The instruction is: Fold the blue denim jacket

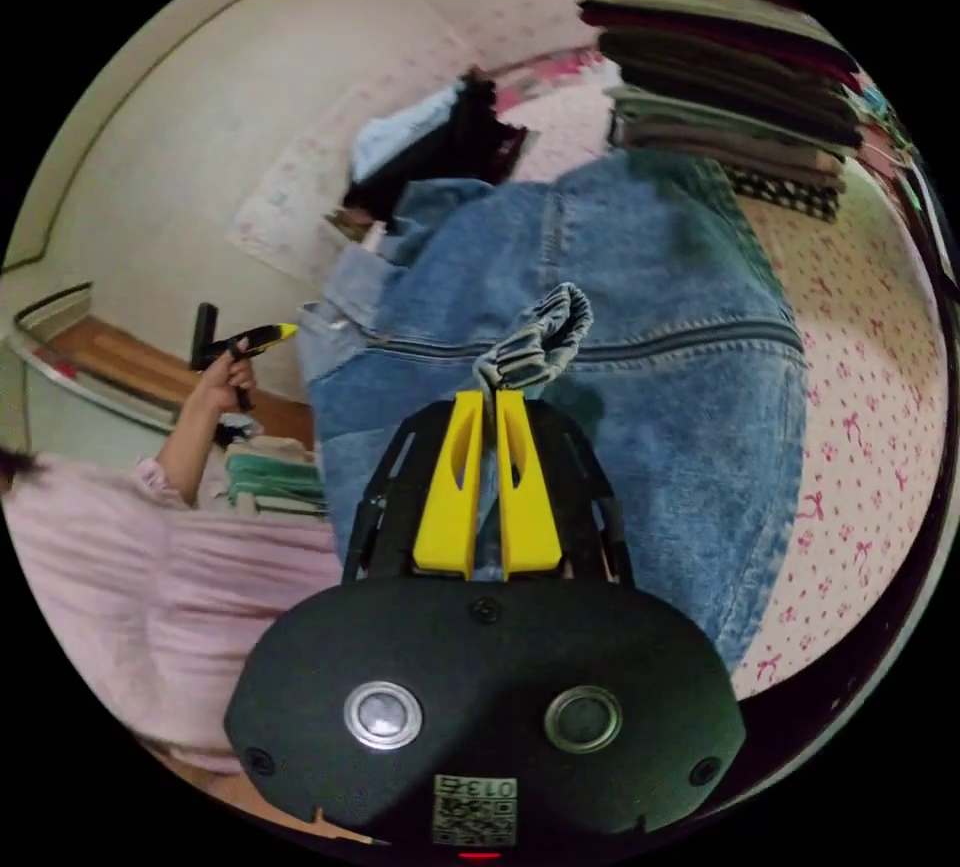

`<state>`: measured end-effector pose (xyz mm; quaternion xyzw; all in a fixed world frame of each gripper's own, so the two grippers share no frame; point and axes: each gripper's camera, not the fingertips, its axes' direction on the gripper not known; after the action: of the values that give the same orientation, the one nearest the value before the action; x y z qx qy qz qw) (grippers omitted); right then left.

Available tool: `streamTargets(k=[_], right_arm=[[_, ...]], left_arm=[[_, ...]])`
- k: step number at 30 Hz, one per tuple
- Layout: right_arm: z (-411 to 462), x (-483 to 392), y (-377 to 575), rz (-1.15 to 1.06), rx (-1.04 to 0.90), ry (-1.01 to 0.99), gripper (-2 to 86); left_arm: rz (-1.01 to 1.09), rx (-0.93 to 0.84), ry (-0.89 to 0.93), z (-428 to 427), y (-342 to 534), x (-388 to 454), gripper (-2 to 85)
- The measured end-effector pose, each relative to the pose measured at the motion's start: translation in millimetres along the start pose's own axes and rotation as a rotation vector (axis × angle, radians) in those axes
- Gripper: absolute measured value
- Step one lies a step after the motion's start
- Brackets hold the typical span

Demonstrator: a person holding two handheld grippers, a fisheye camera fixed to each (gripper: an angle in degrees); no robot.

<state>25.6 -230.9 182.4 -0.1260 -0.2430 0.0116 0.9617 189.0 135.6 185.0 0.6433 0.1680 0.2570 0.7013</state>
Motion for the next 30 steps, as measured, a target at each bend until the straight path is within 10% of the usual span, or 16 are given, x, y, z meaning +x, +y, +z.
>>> streamTargets(k=[6, 14, 18, 25, 30], right_arm=[[-25.6, -64.0, 41.7, -0.318, 0.071, -0.422, 3.4], [98.3, -133.0, 98.3, -0.473, -0.498, -0.336, 5.6], [55.5, -90.4, 117.9, -0.313, -0.307, -0.420, 6.7], [-45.3, 41.8, 197.8, 0.379, 0.164, 0.126, 10.7], [-41.2, 91.3, 248.0, 0.637, 0.239, 0.127, 12.5]], left_arm=[[-0.116, 0.261, -0.255, -80.1, 36.4, -13.5, -0.2], [0.094, -0.063, -0.012, 13.0, 72.2, 16.5, 1.9], [0.226, -0.116, 0.132, 48.4, 109.1, 54.8, 6.3], [0.677, -0.279, -0.087, 107.0, 160.9, 163.5, 14.8], [0.713, -0.335, -0.213, 145.8, 168.8, 184.1, 14.7]])
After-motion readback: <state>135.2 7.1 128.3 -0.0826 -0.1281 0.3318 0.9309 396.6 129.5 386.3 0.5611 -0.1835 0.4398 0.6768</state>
